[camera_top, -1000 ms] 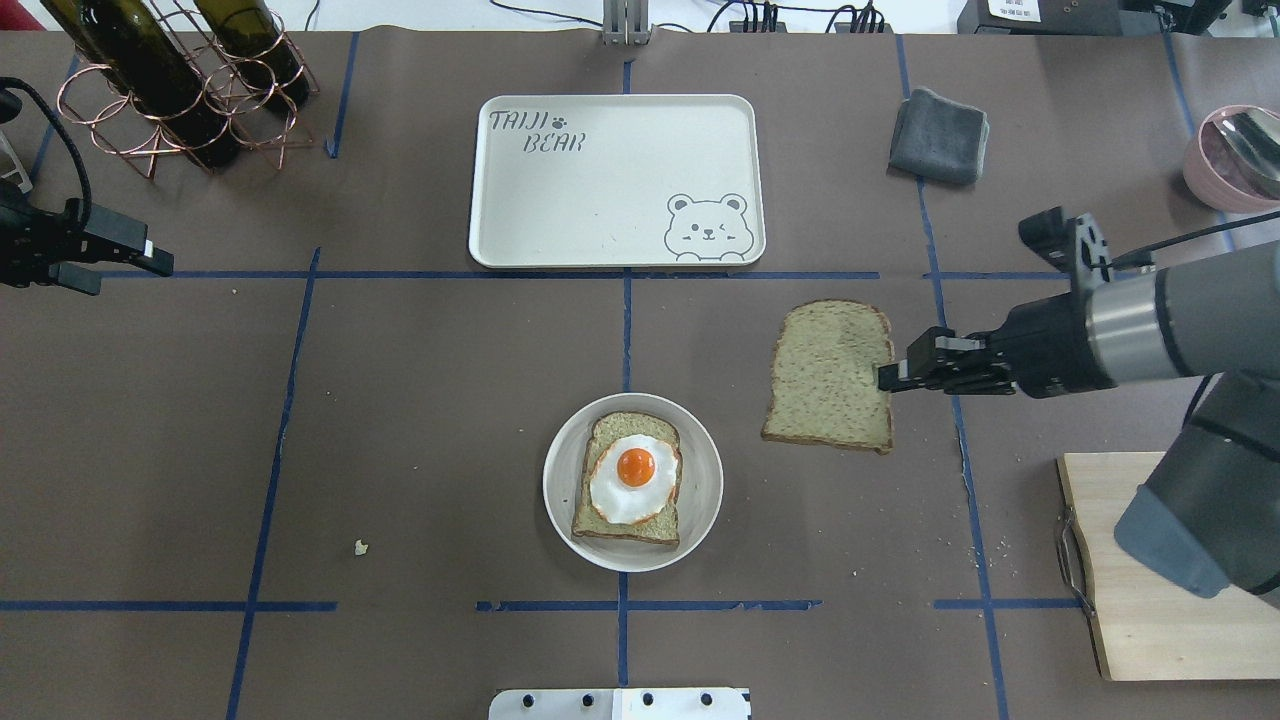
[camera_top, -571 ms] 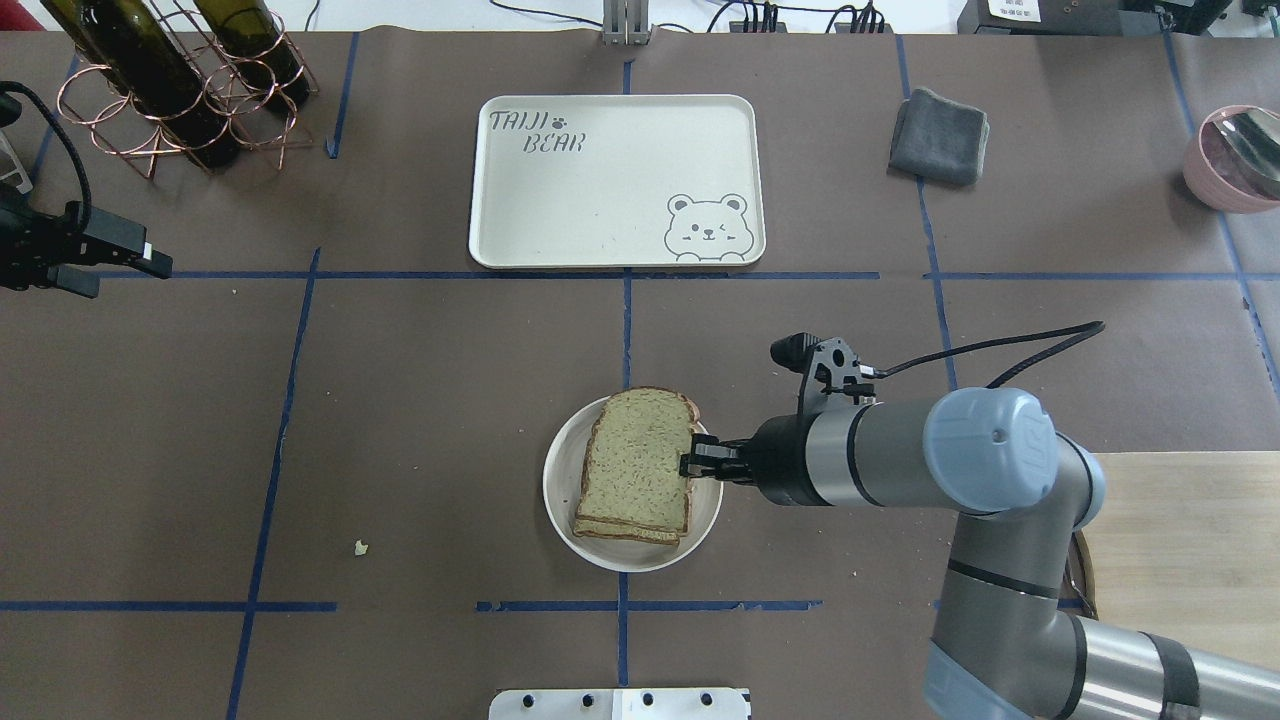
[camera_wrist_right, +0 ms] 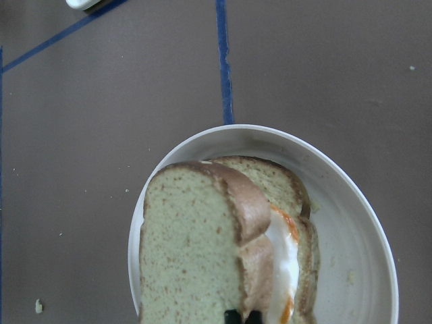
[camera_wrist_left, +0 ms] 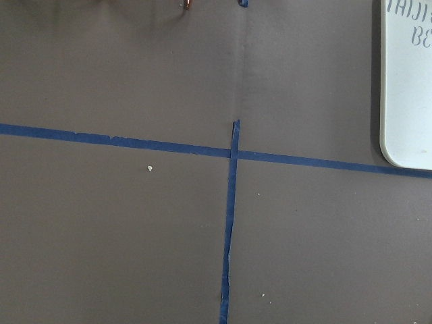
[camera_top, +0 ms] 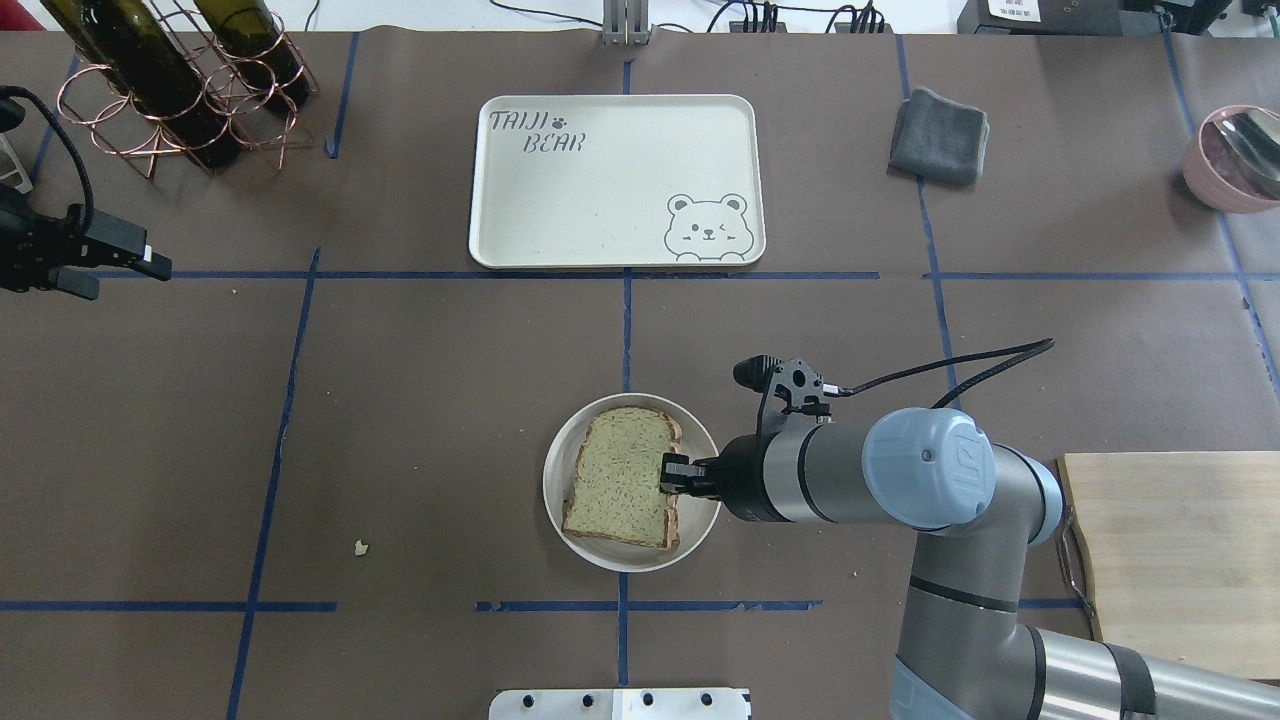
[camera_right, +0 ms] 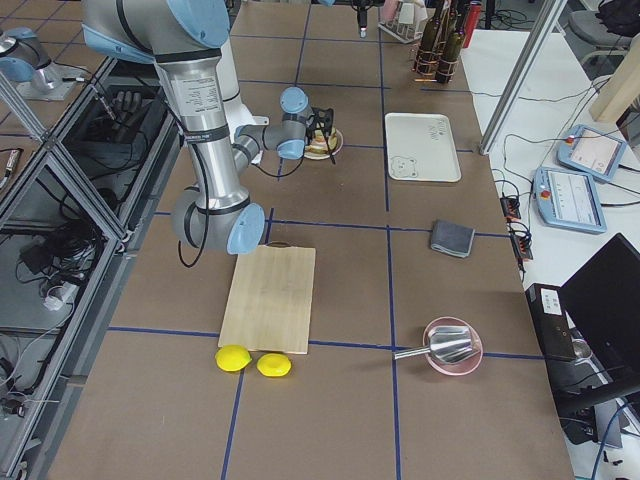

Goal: Make sandwich and place on tray
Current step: 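Lower the bread onto the egg toast and open the right gripper, then withdraw the right gripper while the left gripper reaches to the plate rim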

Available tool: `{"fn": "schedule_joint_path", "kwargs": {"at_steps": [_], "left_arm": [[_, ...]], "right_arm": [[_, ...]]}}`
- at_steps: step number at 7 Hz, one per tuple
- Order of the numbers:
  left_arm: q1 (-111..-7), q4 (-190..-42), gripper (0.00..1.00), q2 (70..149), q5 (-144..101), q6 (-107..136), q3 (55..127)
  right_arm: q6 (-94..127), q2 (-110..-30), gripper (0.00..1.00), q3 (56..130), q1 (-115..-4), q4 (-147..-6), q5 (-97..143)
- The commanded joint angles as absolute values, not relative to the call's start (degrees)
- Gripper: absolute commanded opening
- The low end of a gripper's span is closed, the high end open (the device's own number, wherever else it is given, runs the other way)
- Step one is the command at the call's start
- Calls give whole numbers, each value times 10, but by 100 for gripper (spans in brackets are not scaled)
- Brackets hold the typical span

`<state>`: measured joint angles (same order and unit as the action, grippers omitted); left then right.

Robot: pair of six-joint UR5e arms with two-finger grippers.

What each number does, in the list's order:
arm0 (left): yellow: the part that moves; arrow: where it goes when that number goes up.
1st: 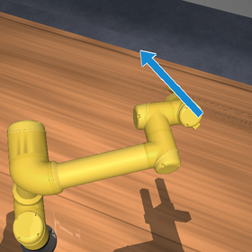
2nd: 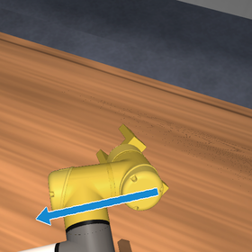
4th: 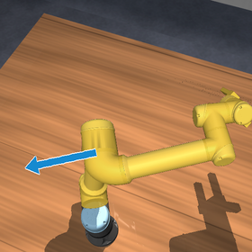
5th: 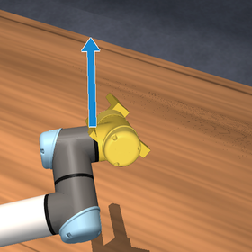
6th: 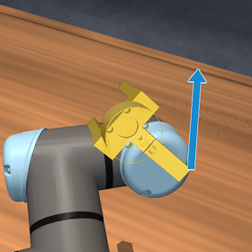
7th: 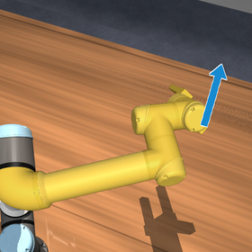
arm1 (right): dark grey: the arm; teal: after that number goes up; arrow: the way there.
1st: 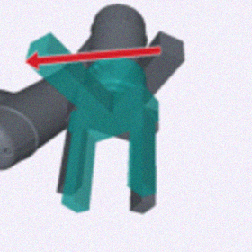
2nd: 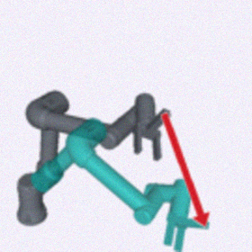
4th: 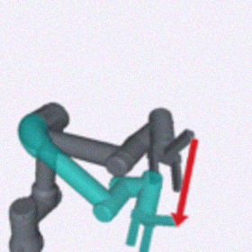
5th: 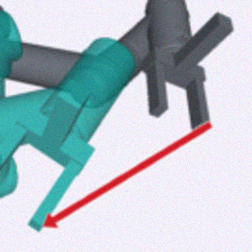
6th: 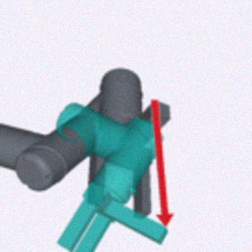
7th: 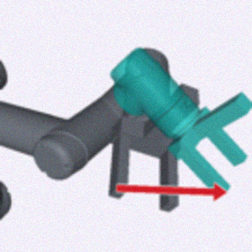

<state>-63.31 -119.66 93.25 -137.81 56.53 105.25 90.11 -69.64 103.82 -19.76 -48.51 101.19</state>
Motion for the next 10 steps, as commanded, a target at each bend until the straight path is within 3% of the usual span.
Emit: {"fn": "schedule_joint_path", "kwargs": {"at_steps": [1, 2, 4, 8, 10], "left_arm": [[-633, -1214, 100, 934, -1378, 568, 1041], [-632, -1214, 100, 936, -1378, 569, 1041], [-621, -1214, 100, 947, -1378, 575, 1043], [-486, -1209, 100, 1030, -1260, 734, 1059], [-397, -1181, 100, 1075, -1194, 822, 1065]], "right_arm": [[901, -699, 0, 1039, -207, -486, 1015], [902, -700, 99, 1036, -207, -490, 1013], [901, -693, 100, 1057, -221, -581, 1016], [741, -664, 100, 1135, -298, -908, 1068], [629, -682, 100, 1143, -382, -946, 1139]]}}
